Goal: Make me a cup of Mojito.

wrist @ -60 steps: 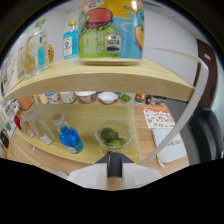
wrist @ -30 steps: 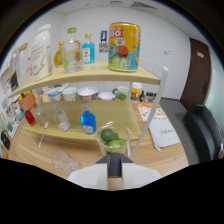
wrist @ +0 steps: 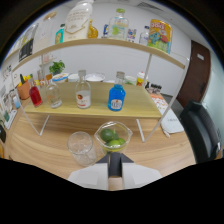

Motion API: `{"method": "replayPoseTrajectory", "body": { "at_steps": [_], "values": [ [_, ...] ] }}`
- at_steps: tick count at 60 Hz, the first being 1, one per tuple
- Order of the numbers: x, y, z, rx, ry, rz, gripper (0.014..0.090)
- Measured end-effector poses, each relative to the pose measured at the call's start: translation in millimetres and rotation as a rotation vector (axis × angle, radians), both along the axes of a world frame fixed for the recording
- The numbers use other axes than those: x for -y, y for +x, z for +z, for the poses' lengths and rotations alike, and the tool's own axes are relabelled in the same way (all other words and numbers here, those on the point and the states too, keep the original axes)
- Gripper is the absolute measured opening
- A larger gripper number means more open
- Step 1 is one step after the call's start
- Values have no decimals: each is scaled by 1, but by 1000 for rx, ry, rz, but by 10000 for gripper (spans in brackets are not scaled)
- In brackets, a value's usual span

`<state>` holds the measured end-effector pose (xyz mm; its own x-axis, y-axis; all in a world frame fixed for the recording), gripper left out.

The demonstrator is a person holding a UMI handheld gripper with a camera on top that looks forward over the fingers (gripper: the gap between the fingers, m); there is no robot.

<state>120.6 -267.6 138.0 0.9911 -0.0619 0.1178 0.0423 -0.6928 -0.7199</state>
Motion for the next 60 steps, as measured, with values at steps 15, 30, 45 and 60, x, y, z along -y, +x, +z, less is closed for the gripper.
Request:
{"method": "replayPoseTrajectory", "body": {
  "at_steps": [15, 30, 45, 60],
  "values": [
    [-5, 9, 37, 476, 44, 124, 161],
    [-24, -3, 69, 1170, 66, 365, 160],
    [-34, -20, 75, 1617, 80, 534, 161],
    [-40, -33, 78, 1836, 146, 722, 160]
  ]
}}
